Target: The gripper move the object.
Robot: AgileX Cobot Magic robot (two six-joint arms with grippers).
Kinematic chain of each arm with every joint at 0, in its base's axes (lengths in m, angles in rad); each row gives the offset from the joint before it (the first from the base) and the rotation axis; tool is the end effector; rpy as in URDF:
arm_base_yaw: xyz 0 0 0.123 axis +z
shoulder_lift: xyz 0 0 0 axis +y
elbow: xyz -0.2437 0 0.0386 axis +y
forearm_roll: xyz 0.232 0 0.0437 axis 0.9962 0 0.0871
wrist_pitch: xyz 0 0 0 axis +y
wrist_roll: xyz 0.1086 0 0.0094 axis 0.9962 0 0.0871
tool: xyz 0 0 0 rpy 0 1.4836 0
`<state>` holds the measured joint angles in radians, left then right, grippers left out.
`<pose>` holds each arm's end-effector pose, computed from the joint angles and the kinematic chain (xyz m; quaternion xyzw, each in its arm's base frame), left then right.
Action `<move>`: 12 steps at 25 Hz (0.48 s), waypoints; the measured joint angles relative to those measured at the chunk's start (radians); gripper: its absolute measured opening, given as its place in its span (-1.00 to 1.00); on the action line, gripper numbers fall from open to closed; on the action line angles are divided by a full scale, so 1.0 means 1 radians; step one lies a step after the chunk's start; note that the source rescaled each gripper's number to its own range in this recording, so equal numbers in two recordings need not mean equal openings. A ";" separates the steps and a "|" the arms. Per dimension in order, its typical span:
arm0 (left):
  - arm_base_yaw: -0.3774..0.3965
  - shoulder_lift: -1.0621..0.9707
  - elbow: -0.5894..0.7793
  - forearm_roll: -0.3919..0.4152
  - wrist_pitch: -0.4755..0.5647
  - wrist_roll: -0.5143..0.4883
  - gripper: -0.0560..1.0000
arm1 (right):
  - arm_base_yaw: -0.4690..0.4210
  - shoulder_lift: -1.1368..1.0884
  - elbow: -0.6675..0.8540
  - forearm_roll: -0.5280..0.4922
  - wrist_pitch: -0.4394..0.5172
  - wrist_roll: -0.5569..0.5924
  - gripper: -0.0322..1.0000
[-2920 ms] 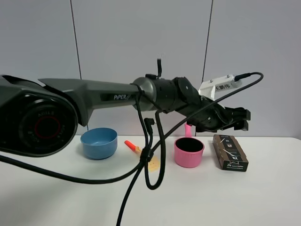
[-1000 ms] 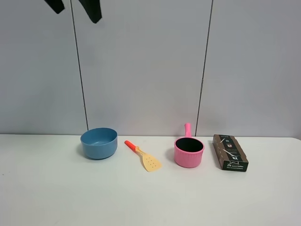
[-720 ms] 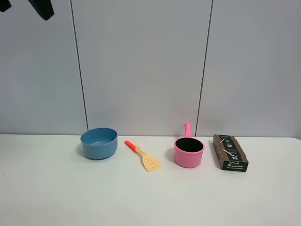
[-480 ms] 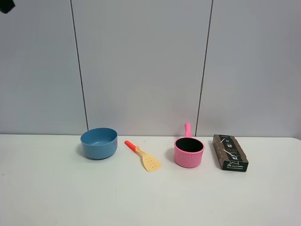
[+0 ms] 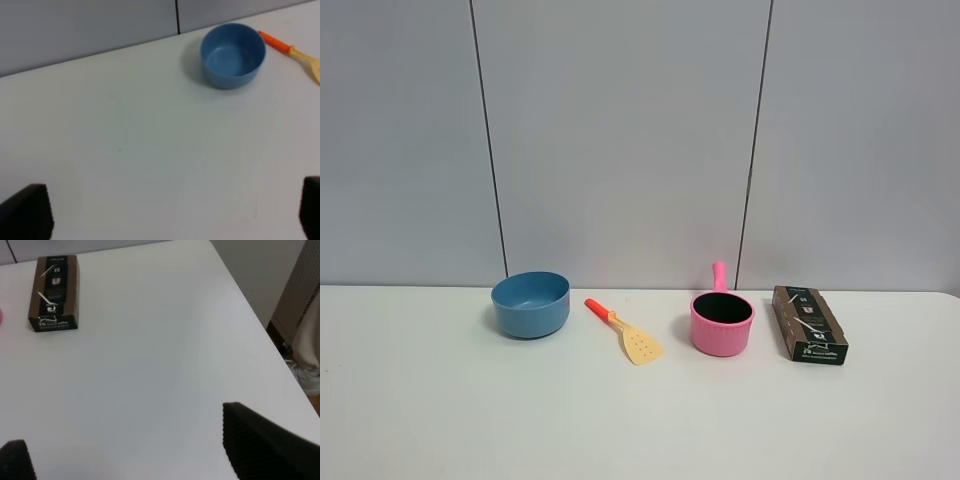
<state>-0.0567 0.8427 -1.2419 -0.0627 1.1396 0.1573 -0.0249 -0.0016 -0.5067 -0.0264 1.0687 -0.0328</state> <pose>0.1492 -0.0147 0.3949 0.0966 0.8909 -0.0090 0.4437 0.0345 -0.0034 0.2626 -0.0028 0.8531 -0.0282 0.5210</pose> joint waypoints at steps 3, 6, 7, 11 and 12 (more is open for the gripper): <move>0.014 -0.095 0.068 -0.001 -0.004 -0.020 1.00 | 0.000 0.000 0.000 0.000 0.000 0.000 1.00; 0.022 -0.185 0.147 -0.001 -0.006 -0.037 1.00 | 0.000 0.000 0.000 0.000 0.000 0.000 1.00; 0.022 -0.216 0.170 -0.001 -0.012 -0.040 1.00 | 0.000 0.000 0.000 0.000 0.000 0.000 1.00; 0.022 -0.324 0.274 -0.001 -0.029 -0.044 1.00 | 0.000 0.000 0.000 0.000 0.000 0.000 1.00; 0.022 -0.345 0.301 -0.001 -0.029 -0.046 1.00 | 0.000 0.000 0.000 0.000 0.000 0.000 1.00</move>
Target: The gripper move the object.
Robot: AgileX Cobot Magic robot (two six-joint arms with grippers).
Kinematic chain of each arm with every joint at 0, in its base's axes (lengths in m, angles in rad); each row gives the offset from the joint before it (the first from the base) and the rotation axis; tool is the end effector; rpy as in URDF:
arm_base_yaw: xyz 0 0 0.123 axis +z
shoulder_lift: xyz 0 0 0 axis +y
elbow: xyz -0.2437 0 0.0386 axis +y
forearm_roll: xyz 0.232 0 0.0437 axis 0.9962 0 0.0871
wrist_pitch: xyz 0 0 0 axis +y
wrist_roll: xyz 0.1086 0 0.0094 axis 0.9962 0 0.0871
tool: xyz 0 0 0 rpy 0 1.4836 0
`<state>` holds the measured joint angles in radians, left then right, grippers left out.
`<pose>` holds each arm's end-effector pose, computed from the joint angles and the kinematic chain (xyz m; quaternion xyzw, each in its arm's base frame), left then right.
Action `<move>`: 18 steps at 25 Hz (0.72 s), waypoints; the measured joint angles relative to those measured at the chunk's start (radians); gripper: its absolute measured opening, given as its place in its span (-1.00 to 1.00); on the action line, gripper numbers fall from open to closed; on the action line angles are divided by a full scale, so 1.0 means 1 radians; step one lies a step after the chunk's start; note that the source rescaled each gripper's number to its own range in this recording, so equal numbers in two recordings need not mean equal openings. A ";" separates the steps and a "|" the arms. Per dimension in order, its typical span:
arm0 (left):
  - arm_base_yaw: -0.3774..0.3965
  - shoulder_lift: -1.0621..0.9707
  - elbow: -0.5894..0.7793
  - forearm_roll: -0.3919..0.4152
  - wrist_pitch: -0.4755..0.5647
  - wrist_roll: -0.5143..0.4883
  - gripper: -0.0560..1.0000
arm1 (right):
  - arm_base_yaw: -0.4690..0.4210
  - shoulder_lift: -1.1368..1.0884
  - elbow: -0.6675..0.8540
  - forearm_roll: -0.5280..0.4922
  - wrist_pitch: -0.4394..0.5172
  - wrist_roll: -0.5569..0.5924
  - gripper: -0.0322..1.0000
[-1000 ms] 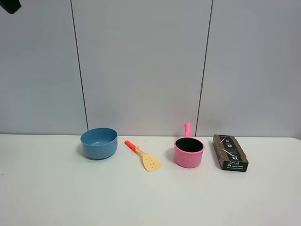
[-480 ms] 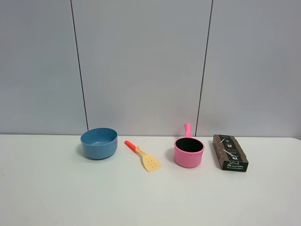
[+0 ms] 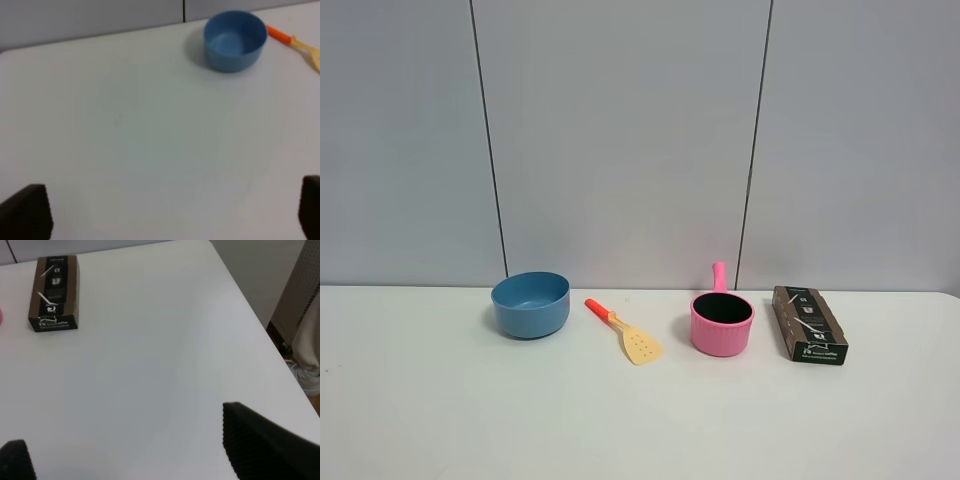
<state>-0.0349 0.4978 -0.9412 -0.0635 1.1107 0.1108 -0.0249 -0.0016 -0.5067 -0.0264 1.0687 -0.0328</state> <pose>0.0859 -0.0092 0.3526 0.0651 0.8769 -0.0137 0.4760 0.0345 -0.0034 0.2626 -0.0028 0.8531 -0.0282 0.5210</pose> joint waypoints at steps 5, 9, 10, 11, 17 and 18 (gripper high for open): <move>0.000 -0.106 0.121 0.000 -0.007 -0.036 1.00 | 0.000 0.000 0.000 0.000 0.000 0.000 1.00; 0.000 -0.179 0.197 0.000 -0.037 -0.049 1.00 | 0.000 0.000 0.000 0.000 0.000 0.000 1.00; 0.000 -0.198 0.217 0.000 -0.046 -0.050 1.00 | 0.000 0.000 0.000 0.000 0.000 0.000 1.00; 0.000 -0.212 0.237 0.000 -0.058 -0.050 1.00 | 0.000 0.000 0.000 0.000 0.000 0.000 1.00; 0.000 -0.308 0.360 -0.001 -0.115 -0.056 1.00 | 0.000 0.000 0.000 0.000 0.000 0.000 1.00; 0.000 -0.320 0.378 -0.001 -0.123 -0.061 1.00 | 0.000 0.000 0.000 0.000 0.000 0.000 1.00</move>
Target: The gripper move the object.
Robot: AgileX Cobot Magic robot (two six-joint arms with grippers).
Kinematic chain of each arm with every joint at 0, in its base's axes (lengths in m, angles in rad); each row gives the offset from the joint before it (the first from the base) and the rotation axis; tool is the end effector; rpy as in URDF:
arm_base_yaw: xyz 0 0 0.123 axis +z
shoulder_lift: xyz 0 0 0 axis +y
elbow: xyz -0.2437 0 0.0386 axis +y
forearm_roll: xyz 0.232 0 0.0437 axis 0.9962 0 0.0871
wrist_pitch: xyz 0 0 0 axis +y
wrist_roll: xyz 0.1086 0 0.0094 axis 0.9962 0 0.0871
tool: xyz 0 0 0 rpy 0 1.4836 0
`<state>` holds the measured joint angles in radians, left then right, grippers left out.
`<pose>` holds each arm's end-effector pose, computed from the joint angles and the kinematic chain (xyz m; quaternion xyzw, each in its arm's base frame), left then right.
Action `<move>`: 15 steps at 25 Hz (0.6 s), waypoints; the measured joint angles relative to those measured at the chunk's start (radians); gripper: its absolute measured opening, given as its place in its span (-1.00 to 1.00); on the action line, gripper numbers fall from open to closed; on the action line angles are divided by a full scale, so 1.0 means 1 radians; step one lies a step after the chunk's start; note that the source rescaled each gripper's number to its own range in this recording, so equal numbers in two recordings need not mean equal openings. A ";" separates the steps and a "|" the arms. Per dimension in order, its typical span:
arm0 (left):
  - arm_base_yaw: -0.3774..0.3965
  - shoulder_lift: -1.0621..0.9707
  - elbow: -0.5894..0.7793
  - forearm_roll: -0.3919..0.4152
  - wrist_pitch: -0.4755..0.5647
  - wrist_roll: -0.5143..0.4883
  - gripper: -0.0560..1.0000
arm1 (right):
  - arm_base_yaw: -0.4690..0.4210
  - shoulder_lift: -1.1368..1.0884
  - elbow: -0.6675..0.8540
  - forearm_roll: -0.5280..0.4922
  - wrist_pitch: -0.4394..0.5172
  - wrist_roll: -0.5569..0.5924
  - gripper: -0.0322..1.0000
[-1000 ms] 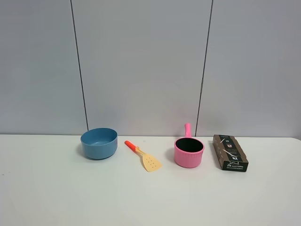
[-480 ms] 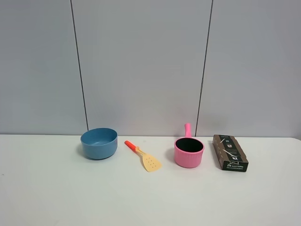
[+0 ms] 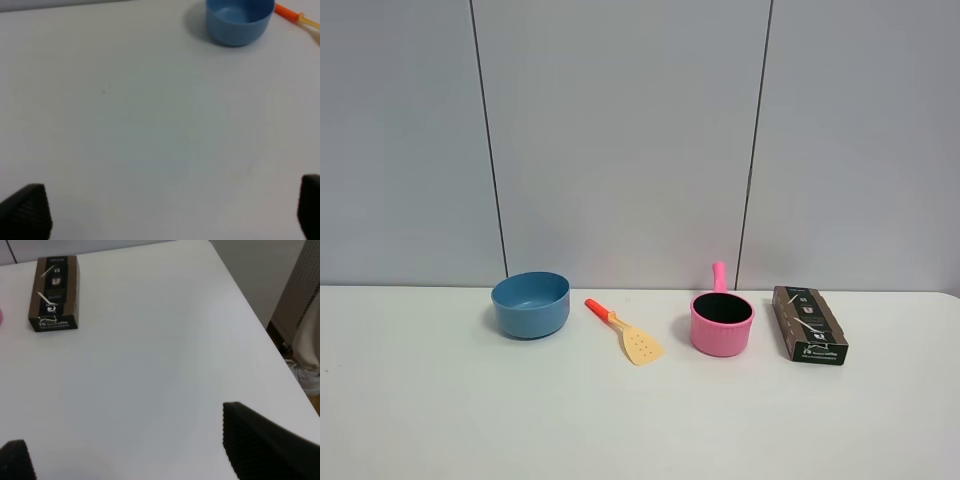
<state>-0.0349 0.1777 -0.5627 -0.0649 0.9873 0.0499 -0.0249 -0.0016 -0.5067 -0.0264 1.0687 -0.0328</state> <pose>0.0601 -0.0080 0.2781 0.0348 0.8627 -0.0286 0.5036 0.0345 -0.0034 0.2626 -0.0028 0.8531 -0.0282 0.5210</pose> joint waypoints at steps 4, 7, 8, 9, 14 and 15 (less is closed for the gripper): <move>0.004 -0.035 0.029 0.000 -0.011 -0.019 1.00 | 0.000 0.000 0.000 0.000 0.000 0.000 1.00; 0.009 -0.052 0.032 0.000 -0.014 -0.023 1.00 | 0.000 0.000 0.000 0.000 0.000 0.000 1.00; 0.010 -0.060 0.032 0.000 -0.014 -0.023 1.00 | 0.000 0.000 0.000 0.000 0.000 0.000 1.00; 0.010 -0.070 0.032 0.000 -0.014 -0.023 1.00 | 0.000 0.000 0.000 0.000 0.000 0.000 1.00; 0.010 -0.139 0.032 0.000 -0.005 -0.027 1.00 | 0.000 0.000 0.000 0.000 0.000 0.000 1.00; 0.010 -0.155 0.032 0.000 0.000 -0.028 1.00 | 0.000 0.000 0.000 0.000 0.000 0.000 1.00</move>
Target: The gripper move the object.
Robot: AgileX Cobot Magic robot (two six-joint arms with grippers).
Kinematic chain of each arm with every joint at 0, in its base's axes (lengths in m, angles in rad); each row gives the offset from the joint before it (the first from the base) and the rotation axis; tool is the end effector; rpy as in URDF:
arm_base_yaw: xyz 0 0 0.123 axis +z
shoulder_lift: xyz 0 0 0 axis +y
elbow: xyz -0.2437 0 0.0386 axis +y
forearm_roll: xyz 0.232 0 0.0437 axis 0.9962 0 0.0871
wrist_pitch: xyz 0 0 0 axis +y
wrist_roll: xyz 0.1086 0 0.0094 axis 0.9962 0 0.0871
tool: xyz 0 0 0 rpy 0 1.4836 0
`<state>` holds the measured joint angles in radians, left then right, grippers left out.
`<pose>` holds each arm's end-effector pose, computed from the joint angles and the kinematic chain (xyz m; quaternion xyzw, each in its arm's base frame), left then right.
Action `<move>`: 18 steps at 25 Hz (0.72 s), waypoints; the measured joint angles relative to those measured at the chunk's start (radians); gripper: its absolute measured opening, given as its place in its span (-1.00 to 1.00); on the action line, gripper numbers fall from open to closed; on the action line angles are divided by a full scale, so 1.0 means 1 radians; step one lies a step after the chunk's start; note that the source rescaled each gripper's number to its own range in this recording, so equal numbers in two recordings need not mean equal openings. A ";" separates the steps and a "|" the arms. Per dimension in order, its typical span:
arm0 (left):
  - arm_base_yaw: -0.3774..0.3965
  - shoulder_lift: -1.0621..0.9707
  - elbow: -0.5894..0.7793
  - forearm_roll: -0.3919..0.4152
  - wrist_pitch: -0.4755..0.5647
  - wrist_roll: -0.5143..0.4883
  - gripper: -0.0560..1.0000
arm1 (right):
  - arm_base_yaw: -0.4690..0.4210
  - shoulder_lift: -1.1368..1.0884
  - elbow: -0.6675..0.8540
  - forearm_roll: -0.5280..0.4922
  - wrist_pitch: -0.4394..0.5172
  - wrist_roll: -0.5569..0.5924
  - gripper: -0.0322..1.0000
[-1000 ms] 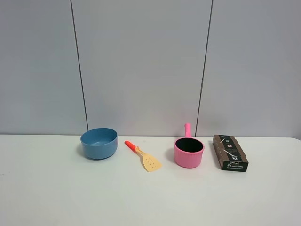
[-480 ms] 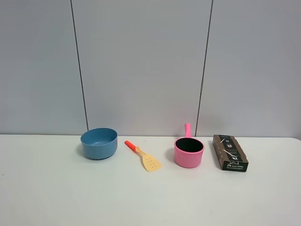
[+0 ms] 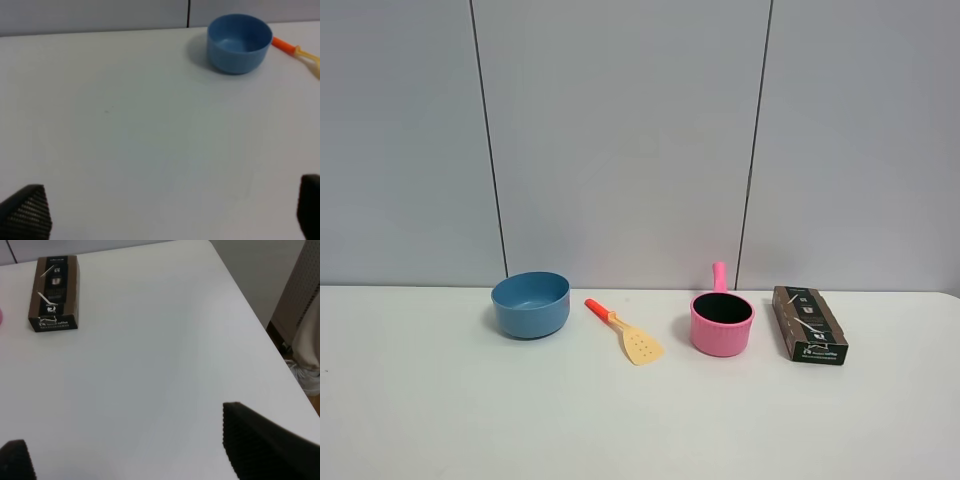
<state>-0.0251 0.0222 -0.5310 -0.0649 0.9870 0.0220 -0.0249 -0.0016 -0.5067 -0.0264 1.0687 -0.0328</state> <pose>0.0390 -0.0069 0.2767 0.0198 0.8303 -0.0333 0.5559 0.0345 -0.0034 0.2626 -0.0028 0.8531 -0.0282 0.5210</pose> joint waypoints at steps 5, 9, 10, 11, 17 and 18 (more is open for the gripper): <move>0.000 -0.028 0.016 0.011 0.049 -0.012 1.00 | 0.000 0.000 0.000 0.000 0.000 0.000 1.00; 0.000 -0.028 0.023 0.013 0.061 -0.014 1.00 | 0.000 0.000 0.000 0.000 0.000 0.000 1.00; 0.000 -0.028 0.023 0.013 0.061 -0.014 1.00 | 0.000 0.000 0.000 0.000 0.000 0.000 1.00; 0.000 -0.028 0.023 0.013 0.062 -0.014 1.00 | 0.000 0.000 0.000 0.000 0.000 0.000 1.00; 0.000 -0.028 0.023 0.032 0.064 -0.040 1.00 | 0.000 0.000 0.000 0.000 0.000 0.000 1.00; 0.000 -0.028 0.023 0.040 0.064 -0.051 1.00 | 0.000 0.000 0.000 0.000 0.000 0.000 1.00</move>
<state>-0.0251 -0.0054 -0.5075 -0.0249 1.0506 -0.0285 -0.0249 -0.0016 -0.5067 -0.0264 1.0687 -0.0328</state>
